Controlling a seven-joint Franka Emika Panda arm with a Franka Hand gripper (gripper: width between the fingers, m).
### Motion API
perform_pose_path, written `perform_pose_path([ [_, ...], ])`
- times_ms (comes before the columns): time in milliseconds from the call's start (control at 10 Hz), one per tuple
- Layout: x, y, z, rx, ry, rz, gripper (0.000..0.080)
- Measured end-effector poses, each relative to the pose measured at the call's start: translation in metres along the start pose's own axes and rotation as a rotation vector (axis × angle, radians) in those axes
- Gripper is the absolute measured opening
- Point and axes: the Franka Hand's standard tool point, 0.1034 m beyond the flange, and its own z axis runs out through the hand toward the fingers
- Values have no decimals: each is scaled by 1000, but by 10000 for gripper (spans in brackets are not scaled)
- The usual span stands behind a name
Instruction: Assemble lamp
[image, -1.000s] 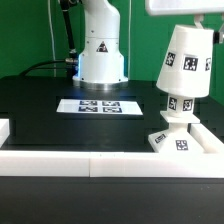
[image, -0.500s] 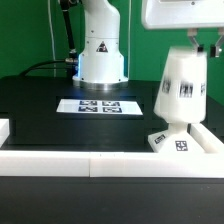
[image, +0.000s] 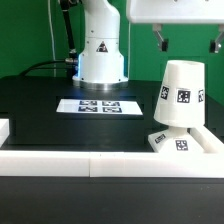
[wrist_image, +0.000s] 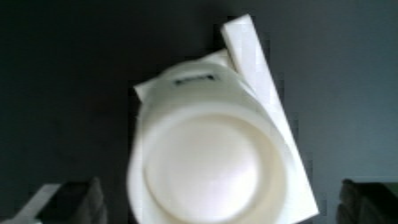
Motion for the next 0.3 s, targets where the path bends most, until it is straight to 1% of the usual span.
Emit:
perform_pose_path([
  [100, -5, -1, -2, -29, -5, 19, 690],
  [200, -9, -6, -3, -52, 2, 30, 690],
  [300, -9, -6, -2, -49, 1, 20, 698],
])
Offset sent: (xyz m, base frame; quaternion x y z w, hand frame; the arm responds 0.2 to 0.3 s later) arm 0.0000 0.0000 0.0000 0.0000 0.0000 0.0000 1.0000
